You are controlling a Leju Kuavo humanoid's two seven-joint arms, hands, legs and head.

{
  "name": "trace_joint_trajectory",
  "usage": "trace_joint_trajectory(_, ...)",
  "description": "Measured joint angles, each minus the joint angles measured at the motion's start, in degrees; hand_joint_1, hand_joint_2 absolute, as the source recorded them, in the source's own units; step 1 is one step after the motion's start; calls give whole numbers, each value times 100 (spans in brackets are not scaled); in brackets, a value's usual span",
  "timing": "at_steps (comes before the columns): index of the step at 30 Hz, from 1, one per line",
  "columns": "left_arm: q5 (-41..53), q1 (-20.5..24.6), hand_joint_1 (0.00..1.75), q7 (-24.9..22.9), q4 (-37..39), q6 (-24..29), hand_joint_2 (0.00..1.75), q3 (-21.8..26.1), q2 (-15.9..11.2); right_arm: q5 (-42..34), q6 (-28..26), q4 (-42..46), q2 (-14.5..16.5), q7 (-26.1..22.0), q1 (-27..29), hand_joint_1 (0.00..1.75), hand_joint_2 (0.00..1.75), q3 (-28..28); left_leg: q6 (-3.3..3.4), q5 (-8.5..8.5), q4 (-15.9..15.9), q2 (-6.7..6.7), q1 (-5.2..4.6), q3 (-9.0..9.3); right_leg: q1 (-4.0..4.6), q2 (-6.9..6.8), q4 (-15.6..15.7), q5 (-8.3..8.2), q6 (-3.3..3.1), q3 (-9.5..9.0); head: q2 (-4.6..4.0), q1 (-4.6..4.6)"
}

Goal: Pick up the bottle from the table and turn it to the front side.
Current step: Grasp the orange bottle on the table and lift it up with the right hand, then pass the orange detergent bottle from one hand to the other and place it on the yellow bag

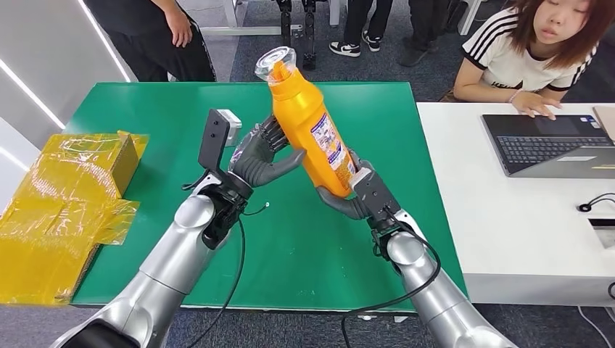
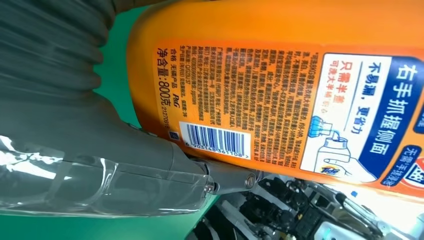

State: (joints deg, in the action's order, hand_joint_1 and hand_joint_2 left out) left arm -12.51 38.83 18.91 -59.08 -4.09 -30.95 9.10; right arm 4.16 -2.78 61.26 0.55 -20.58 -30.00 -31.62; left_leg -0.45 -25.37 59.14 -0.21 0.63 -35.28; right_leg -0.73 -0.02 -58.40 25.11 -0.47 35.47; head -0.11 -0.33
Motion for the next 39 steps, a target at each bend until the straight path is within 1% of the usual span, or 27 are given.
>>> trace_joint_trajectory(4, -145, 0, 140, -31, 14, -68, 175, 0, 81, -4, -14, -71, 28, -8, -14, 175, 175, 14, 0, 0, 0, 0, 0, 0, 0, 1, -1, 0, 0, 0, 0, -1)
trace_joint_trajectory(5, -191, 0, 121, -47, 15, -90, 175, 0, 96, -4, -14, -88, 34, -8, -18, 175, 175, 23, 0, 0, 0, 0, 0, 1, 0, 1, -1, 0, 0, 0, 0, 0)
trace_joint_trajectory(8, -455, -2, 16, -171, 17, -231, 175, 0, 138, 19, -14, -148, 55, -22, -31, 175, 175, 51, 0, 0, 0, 0, 1, 1, 1, 1, -1, 0, 0, 0, 0, 0)
trace_joint_trajectory(9, -554, -4, 0, -224, 15, -292, 175, 0, 152, 32, -14, -174, 62, -32, -35, 175, 175, 58, 0, 0, 0, 0, 1, 0, 1, 1, -1, 0, 0, 0, 0, 0)
trace_joint_trajectory(14, -789, -11, 0, -379, -27, -432, 175, 0, 193, 80, -12, -305, 112, -91, -45, 175, 175, 97, 0, 0, 0, 0, 0, 0, 0, 1, -1, 0, 0, 0, 0, -1)
trace_joint_trajectory(22, -824, -48, 0, -406, -142, -598, 175, -21, 230, 130, -22, -439, 164, -68, -54, 175, 175, 133, 0, 0, 0, 0, 0, 0, 0, 1, -1, 0, 0, 0, 0, 0)
trace_joint_trajectory(26, -781, -53, 0, -405, -199, -595, 175, -30, 233, 134, -26, -470, 164, -69, -58, 175, 175, 165, 0, 0, 0, 0, 0, 1, 0, 1, -1, 0, 0, 0, 0, 0)
trace_joint_trajectory(30, -540, -30, 0, -348, -205, -421, 175, -52, 251, 174, -30, -460, 166, -61, -54, 175, 175, 190, 0, 0, 0, 0, 0, 1, 0, 1, -1, 0, 0, 0, 0, 0)
trace_joint_trajectory(36, 375, 70, 0, 60, -143, 298, 175, -76, 247, 251, 59, -385, 169, 38, -53, 175, 175, 195, 0, 0, 0, 1, 0, 1, 0, 2, -1, 0, 0, 0, 0, -1)
trace_joint_trajectory(39, 489, 77, 0, 119, -113, 417, 175, -77, 212, 249, 99, -370, 170, 70, -63, 175, 175, 192, 0, 0, 0, 0, 1, 1, 0, 1, -1, 0, 0, 0, 0, -1)
